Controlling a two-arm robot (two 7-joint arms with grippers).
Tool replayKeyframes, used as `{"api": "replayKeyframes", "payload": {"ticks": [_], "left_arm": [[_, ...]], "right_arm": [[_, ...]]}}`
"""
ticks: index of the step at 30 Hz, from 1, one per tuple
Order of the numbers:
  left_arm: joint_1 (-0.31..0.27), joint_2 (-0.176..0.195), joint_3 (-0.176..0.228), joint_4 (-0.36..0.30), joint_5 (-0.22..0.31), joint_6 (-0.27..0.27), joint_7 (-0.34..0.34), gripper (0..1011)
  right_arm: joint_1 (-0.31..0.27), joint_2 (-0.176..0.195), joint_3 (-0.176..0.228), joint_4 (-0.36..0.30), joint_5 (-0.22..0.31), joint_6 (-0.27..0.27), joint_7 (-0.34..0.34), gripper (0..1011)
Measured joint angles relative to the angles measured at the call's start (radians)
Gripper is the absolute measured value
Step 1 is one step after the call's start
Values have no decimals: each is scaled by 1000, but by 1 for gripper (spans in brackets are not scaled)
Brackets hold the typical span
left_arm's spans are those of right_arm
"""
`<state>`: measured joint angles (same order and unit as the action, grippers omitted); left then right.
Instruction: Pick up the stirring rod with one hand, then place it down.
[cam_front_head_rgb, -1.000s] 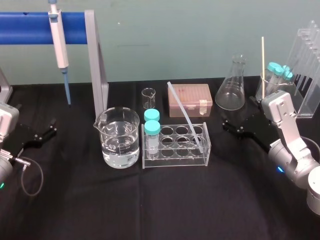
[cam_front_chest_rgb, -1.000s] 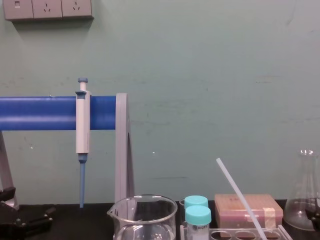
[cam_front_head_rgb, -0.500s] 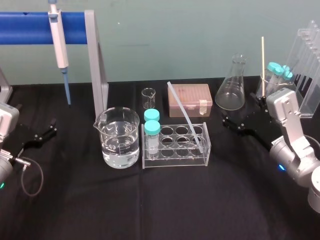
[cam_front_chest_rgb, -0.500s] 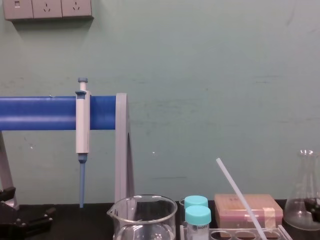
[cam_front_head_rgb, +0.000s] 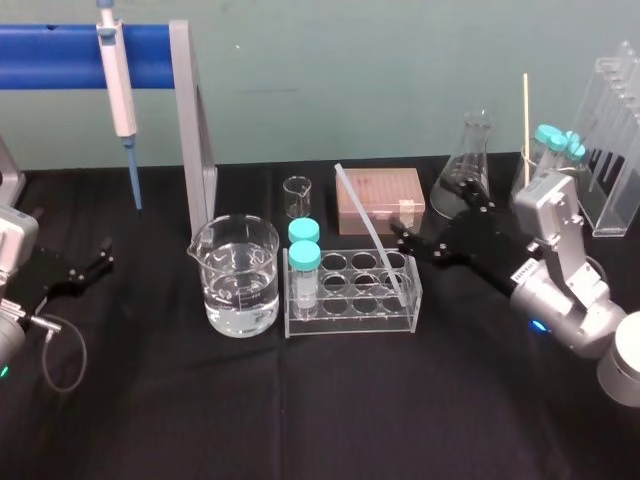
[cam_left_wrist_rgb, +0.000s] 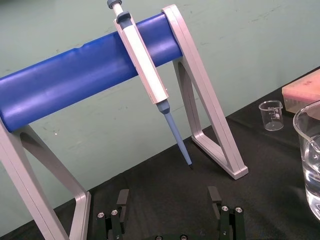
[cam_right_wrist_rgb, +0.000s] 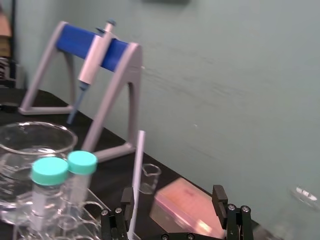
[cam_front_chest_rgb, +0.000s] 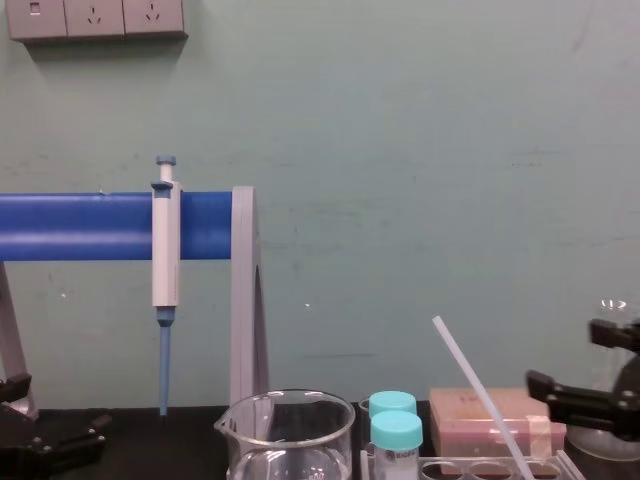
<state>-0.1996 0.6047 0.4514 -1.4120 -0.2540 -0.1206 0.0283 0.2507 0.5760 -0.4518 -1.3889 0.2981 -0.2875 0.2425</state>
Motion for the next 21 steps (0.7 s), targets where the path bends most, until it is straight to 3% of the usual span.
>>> {"api": "replayKeyframes", "payload": {"ticks": [21], "left_arm": [[0,0,0,0,0,0,0,1000]], "right_arm": [[172,-107,-17,219,64,-17,262,1000]]}}
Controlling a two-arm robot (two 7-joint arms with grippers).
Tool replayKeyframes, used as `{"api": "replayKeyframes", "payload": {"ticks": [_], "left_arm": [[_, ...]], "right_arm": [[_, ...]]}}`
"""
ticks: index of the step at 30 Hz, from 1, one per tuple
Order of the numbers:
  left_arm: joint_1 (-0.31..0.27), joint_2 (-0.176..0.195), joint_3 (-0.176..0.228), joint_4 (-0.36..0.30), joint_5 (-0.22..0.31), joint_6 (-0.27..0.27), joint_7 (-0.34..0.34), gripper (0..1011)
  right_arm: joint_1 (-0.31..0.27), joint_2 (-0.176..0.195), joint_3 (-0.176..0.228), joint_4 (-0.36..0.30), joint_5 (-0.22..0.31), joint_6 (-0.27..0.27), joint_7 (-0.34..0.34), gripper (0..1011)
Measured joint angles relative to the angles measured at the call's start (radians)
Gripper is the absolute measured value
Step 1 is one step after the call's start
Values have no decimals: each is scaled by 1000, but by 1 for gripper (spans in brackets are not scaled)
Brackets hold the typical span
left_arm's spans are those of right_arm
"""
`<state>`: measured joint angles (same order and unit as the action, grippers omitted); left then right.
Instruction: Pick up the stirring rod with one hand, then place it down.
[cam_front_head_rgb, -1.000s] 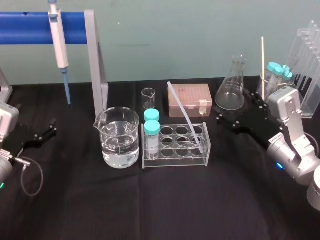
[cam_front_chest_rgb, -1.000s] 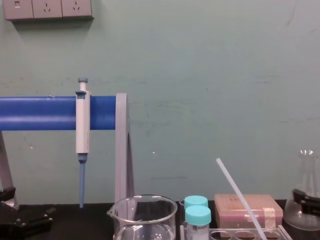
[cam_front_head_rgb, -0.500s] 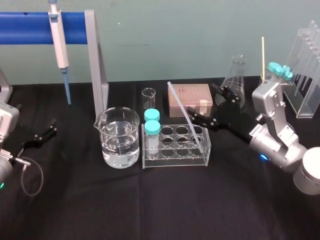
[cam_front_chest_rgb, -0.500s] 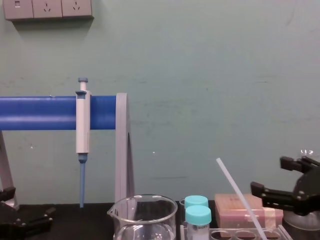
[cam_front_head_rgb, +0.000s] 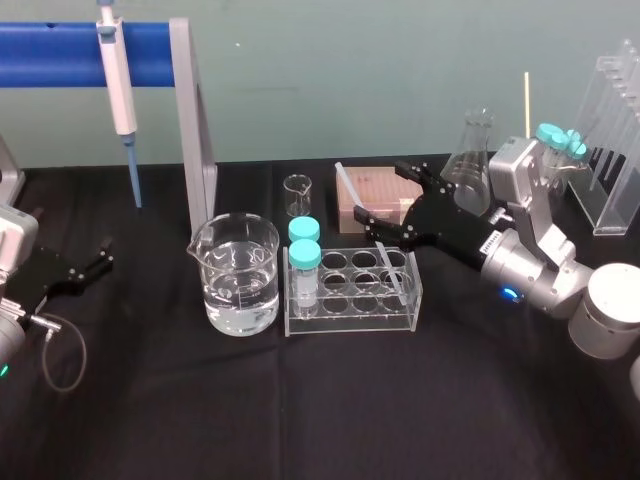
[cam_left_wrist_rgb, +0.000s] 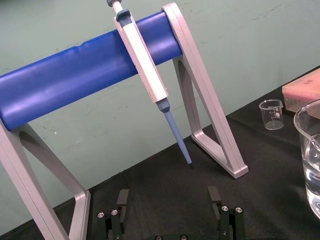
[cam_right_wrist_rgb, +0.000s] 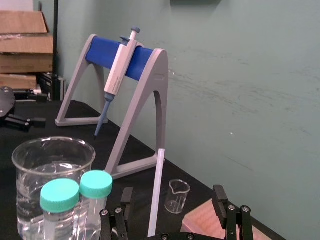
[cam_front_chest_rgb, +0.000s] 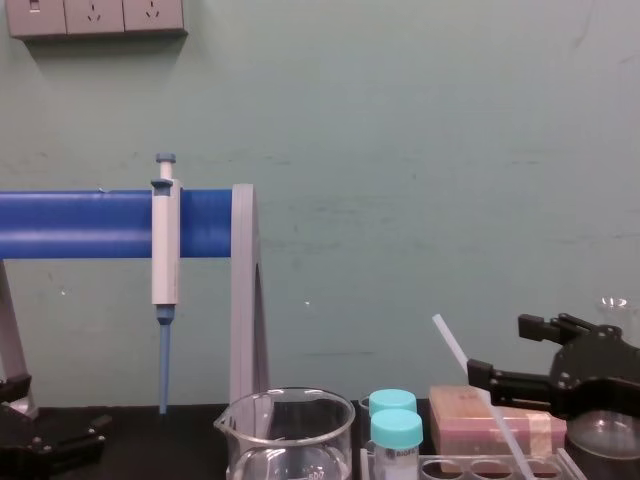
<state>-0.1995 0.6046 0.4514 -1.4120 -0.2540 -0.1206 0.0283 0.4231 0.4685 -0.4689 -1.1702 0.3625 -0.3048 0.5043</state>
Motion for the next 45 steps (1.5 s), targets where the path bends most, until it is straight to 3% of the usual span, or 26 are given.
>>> {"api": "replayKeyframes", "payload": {"ticks": [21,34,45], "left_arm": [[0,0,0,0,0,0,0,1000],[0,0,0,0,0,0,0,1000],[0,0,0,0,0,0,0,1000]], "right_arm": [[145,-101,23,237,66,68,204,1000],[178,-129,20,296,60,74,251,1000],[179,-129,19,297,57,73,251,1000]]}}
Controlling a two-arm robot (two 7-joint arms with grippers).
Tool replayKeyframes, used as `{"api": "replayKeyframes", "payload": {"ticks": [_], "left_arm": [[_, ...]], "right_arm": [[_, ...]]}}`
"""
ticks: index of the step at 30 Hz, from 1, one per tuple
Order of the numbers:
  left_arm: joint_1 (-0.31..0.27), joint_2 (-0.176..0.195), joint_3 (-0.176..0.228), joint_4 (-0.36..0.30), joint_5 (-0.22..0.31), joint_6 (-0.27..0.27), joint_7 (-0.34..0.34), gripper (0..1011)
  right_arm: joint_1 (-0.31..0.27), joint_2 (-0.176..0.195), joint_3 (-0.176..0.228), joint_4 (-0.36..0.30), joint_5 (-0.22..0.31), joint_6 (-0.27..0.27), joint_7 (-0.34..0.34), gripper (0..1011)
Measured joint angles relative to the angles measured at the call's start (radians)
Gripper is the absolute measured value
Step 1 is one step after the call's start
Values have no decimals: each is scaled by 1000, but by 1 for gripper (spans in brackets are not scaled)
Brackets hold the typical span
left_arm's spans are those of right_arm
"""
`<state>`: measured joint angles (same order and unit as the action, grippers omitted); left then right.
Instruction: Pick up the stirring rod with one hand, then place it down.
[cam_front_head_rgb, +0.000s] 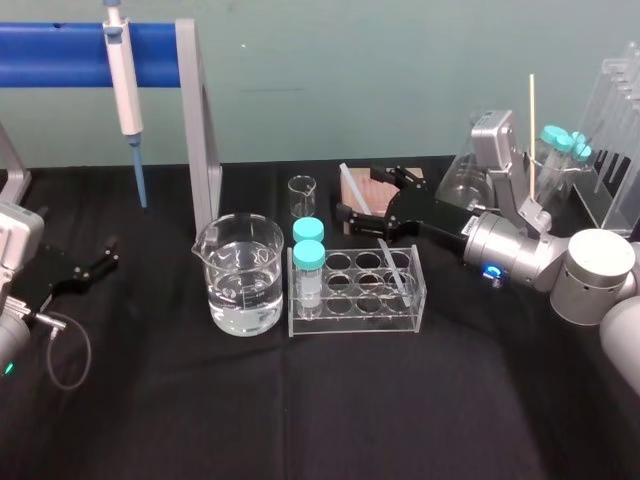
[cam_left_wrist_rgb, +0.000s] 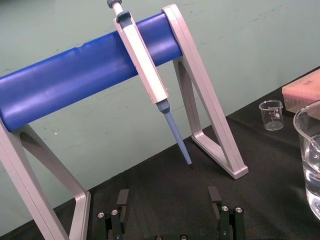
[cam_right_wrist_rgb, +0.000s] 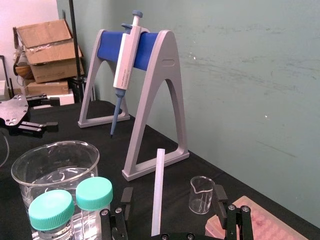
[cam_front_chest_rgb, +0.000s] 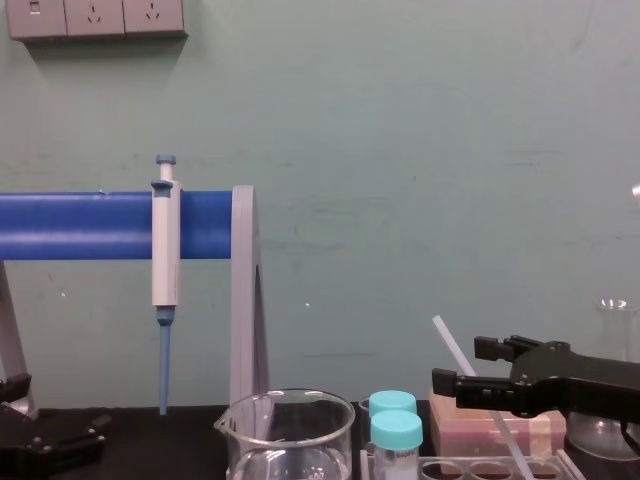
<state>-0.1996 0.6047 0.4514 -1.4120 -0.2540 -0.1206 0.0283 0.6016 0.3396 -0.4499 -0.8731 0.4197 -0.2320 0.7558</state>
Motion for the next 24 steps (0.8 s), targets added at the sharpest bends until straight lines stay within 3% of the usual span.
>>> {"api": "replayKeyframes", "payload": {"ticks": [9,19,22,24], "left_arm": [[0,0,0,0,0,0,0,1000],[0,0,0,0,0,0,0,1000],[0,0,0,0,0,0,0,1000],[0,0,0,0,0,0,0,1000]], "right_arm": [[-1,1,1,-2,1,0,0,994],[-2,1,1,-3,2,0,-1,734],[-2,1,1,-4,2,0,-1,697],[-2,1,1,-4,2,0,-1,565]]}}
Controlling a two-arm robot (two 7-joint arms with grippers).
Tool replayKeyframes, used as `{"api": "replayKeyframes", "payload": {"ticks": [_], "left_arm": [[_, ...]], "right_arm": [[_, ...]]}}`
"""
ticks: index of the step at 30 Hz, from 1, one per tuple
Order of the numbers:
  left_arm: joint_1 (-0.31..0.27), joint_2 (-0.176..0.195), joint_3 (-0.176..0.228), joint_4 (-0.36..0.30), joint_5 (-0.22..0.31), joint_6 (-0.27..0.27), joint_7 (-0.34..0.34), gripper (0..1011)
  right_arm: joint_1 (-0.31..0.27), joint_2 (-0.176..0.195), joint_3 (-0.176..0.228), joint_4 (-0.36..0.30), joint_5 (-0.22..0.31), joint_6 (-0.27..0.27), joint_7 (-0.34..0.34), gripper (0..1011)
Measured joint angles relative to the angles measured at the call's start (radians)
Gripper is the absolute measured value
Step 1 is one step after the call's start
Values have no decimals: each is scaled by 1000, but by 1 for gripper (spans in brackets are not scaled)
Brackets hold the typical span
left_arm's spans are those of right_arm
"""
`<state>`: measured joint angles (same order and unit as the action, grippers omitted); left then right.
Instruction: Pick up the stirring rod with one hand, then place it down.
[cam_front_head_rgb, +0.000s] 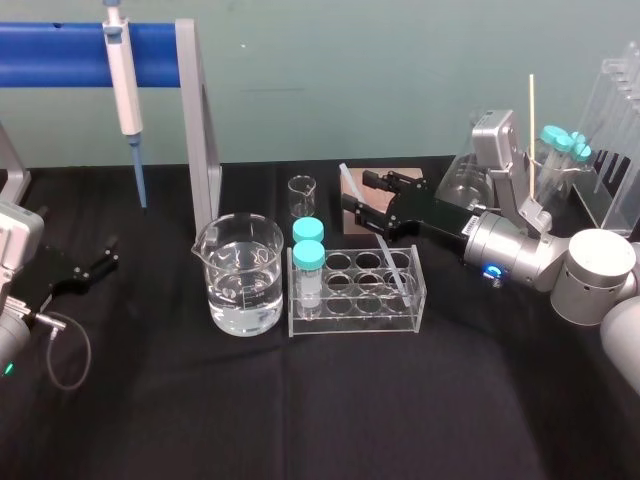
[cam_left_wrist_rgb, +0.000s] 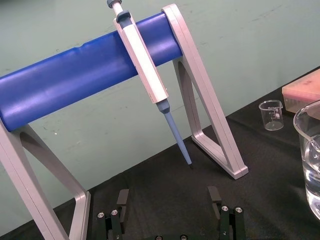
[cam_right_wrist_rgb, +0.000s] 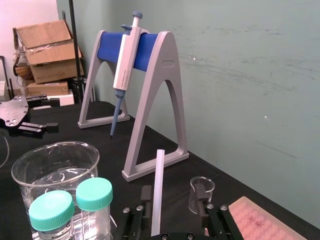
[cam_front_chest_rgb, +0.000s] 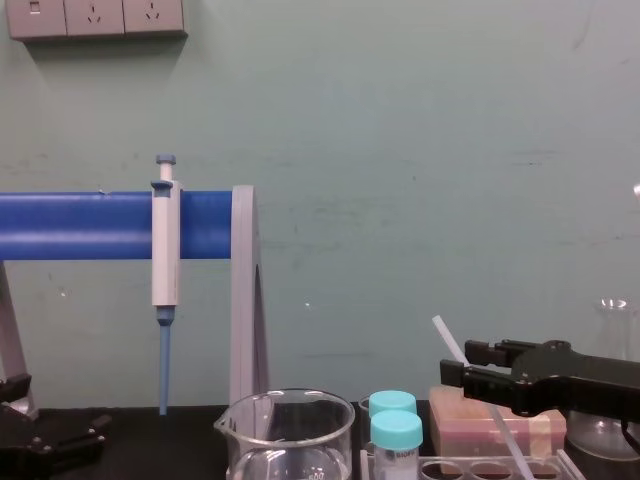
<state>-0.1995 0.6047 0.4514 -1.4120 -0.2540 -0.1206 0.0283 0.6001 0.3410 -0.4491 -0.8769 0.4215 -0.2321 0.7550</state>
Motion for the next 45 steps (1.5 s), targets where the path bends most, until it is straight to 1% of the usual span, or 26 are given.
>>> {"api": "replayKeyframes", "payload": {"ticks": [3,4,7,8,9,10,13,15,17,34,39,45], "left_arm": [[0,0,0,0,0,0,0,1000],[0,0,0,0,0,0,0,1000],[0,0,0,0,0,0,0,1000],[0,0,0,0,0,0,0,1000],[0,0,0,0,0,0,0,1000],[0,0,0,0,0,0,0,1000],[0,0,0,0,0,0,0,1000],[0,0,0,0,0,0,0,1000],[0,0,0,0,0,0,0,1000],[0,0,0,0,0,0,0,1000],[0,0,0,0,0,0,0,1000],[0,0,0,0,0,0,0,1000]], "right_arm": [[0,0,0,0,0,0,0,496],[0,0,0,0,0,0,0,433],[0,0,0,0,0,0,0,373],[0,0,0,0,0,0,0,313],[0,0,0,0,0,0,0,291],[0,0,0,0,0,0,0,231],[0,0,0,0,0,0,0,173],[0,0,0,0,0,0,0,103],[0,0,0,0,0,0,0,72],[-3,2,1,-7,-3,0,-6,72],[-19,11,7,-47,-17,-2,-32,72],[-44,28,23,-113,-30,-15,-64,72]]}}
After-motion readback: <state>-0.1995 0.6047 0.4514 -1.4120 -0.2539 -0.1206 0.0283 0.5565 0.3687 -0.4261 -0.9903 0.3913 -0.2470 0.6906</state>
